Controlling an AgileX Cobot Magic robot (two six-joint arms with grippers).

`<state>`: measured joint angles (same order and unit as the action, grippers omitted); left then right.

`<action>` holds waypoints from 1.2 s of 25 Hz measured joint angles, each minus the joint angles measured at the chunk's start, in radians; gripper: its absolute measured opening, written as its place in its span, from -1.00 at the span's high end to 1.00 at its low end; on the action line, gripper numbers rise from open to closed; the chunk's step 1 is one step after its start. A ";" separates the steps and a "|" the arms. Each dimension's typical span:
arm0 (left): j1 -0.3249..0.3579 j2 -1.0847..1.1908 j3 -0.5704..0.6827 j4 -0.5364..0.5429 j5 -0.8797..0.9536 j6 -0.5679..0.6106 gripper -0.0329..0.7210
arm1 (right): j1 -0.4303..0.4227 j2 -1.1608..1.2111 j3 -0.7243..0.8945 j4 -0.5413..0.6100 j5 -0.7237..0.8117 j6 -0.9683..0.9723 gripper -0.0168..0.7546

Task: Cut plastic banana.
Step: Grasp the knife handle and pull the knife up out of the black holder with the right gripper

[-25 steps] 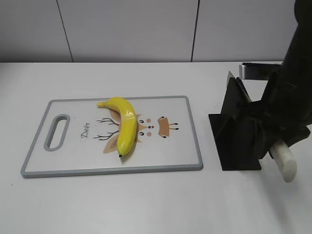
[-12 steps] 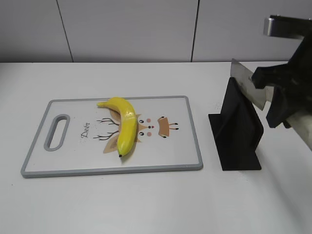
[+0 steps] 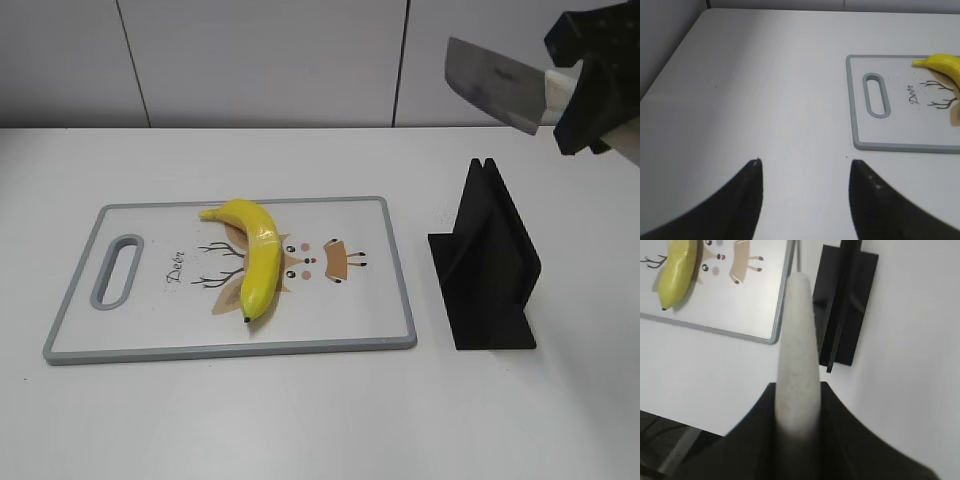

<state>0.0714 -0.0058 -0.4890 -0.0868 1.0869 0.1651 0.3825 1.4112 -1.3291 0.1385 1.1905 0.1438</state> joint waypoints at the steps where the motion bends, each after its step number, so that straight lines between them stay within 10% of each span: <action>1: 0.000 0.000 0.000 -0.001 0.000 0.000 -0.45 | 0.000 0.000 -0.012 0.002 0.000 -0.052 0.53; 17: 0.000 0.216 -0.045 -0.118 -0.113 0.152 -0.59 | 0.000 0.181 -0.166 0.088 -0.088 -0.887 0.53; 30: 0.000 0.761 -0.294 -0.705 -0.283 1.039 -0.65 | 0.000 0.355 -0.248 0.246 -0.072 -1.291 0.53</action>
<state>0.0714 0.7549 -0.7831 -0.7922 0.8035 1.2045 0.3825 1.7660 -1.5769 0.3840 1.1180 -1.1467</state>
